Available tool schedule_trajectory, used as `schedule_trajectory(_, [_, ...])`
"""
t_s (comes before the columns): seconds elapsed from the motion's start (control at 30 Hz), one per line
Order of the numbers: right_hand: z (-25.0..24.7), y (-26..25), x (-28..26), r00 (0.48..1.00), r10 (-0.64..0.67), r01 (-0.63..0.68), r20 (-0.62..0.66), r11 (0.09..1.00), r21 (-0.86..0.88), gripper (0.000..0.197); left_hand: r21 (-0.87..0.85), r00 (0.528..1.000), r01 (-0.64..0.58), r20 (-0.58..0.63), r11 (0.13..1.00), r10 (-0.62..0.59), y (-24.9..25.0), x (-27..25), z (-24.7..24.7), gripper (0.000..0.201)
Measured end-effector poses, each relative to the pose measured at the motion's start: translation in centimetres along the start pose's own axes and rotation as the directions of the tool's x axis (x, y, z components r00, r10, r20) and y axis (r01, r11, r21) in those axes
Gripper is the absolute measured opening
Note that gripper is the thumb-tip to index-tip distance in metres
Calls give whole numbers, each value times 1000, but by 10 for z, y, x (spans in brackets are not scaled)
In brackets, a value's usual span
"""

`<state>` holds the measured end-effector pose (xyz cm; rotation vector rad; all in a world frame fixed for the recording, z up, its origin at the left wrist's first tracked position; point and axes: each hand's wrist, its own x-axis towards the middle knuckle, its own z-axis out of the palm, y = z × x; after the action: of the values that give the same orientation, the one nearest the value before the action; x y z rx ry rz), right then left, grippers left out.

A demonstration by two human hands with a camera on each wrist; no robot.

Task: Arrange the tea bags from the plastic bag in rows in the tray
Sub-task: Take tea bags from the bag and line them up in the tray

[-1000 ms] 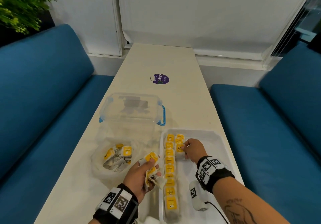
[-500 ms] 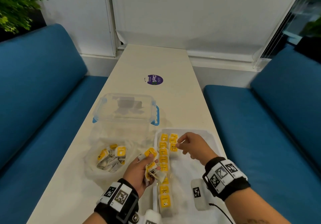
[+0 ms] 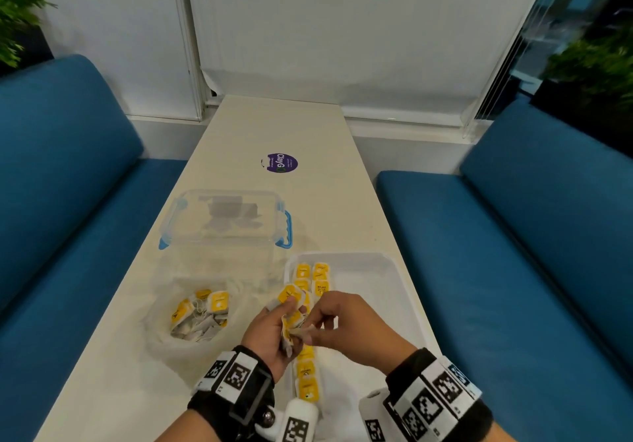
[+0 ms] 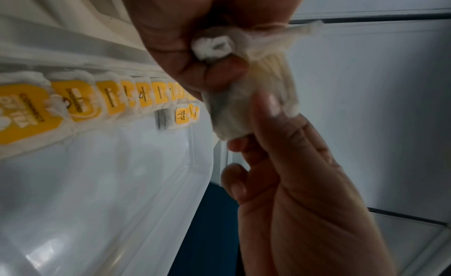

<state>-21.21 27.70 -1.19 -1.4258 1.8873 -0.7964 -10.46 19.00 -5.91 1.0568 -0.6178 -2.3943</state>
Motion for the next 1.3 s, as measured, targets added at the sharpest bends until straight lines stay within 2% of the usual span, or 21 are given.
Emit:
schedule_trajectory(0.03, [0, 1, 1, 1000, 23, -23, -21, 1000, 8, 21, 1, 1000, 3, -13, 1000, -3, -1, -1, -1, 9])
schedule_trajectory(0.13, [-2, 3, 1, 996, 73, -71, -41, 996, 53, 4, 31, 998, 15, -54, 999, -14, -2, 1, -6, 8])
schedule_trajectory(0.23, [-6, 4, 4, 991, 107, -94, -76, 982, 163, 9, 23, 997, 23, -69, 999, -22, -3, 2, -13, 9])
schedule_trajectory(0.3, [-10, 5, 5, 984, 160, -131, -74, 945, 299, 16, 22, 998, 18, -68, 1000, -17, -2, 1, -16, 10])
schedule_trajectory(0.4, [-15, 8, 6, 984, 173, -133, -51, 885, 447, 12, 38, 997, 22, -69, 999, -20, -1, -1, -18, 16])
schedule_trajectory(0.5, [-14, 8, 9, 988, 153, -126, -26, 887, 445, 19, 84, 997, 66, -40, 994, -63, -1, -7, -17, 14])
schedule_trajectory(0.63, [-11, 7, 16, 991, 137, -128, 13, 882, 453, 42, 168, 994, 88, 55, 982, -99, -1, -14, -12, 15])
schedule_trajectory(0.77, [-8, 3, 21, 994, 105, -95, -1, 900, 425, 26, 265, 994, 48, 80, 963, -71, -1, -16, -9, 15])
schedule_trajectory(0.83, [-8, 4, 23, 997, 83, -71, -10, 906, 417, 30, 272, 994, 36, 92, 962, -63, -1, -16, -8, 12])
schedule_trajectory(0.93, [-8, 4, 25, 997, 70, -50, -27, 888, 457, 21, 252, 993, 31, 100, 967, -58, -1, -15, -6, 11])
schedule_trajectory(1.13, [-6, 15, 27, 998, 64, -68, 28, 825, 562, 53, 145, 980, 44, 184, 988, -71, 0, -14, -3, 29])
schedule_trajectory(1.3, [-7, 5, 24, 989, 147, -126, -8, 878, 462, 43, 174, 989, -31, 147, 984, 6, -1, -12, -1, 7])
